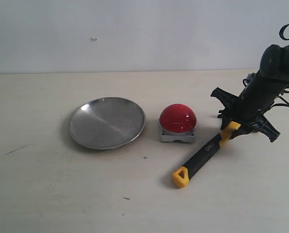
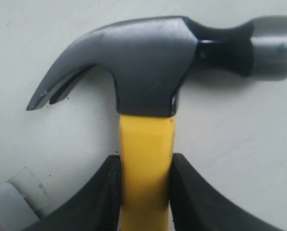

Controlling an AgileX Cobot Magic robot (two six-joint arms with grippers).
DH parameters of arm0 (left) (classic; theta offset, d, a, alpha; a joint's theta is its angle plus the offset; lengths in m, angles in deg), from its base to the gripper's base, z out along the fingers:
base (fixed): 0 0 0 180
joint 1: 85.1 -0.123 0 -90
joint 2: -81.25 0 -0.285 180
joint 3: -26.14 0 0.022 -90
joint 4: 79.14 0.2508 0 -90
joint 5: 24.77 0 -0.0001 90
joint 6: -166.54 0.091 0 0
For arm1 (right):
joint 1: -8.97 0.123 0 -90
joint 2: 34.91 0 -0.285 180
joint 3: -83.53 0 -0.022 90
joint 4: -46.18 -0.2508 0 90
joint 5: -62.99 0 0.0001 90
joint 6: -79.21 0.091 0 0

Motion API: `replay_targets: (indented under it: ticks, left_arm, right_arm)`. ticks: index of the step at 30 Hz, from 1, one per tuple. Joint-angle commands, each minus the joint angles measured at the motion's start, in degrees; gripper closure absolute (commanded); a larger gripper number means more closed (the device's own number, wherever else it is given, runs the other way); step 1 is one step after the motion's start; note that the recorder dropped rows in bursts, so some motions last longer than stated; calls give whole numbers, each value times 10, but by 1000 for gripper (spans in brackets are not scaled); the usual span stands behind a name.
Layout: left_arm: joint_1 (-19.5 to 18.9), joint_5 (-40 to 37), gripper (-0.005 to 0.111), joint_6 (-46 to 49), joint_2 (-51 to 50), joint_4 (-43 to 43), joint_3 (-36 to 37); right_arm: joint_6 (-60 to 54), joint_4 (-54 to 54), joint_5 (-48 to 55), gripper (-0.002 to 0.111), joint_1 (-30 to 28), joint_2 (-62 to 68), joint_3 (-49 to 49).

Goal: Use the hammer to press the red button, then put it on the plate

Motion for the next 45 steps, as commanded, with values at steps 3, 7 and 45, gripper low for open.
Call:
replay_targets:
  ticks: [3,7,45]
  left_arm:
    - [3,2,106,-2,1,-1,0]
    - [3,2,106,-2,1,-1,0]
    - [3,109,106,36,1,-1,0]
  right_arm:
    - [-70,16,1,108,1,6,1]
    - [-98,17,2,108,1,6,1]
    - [-478,-140,48,108,1,-202,3]
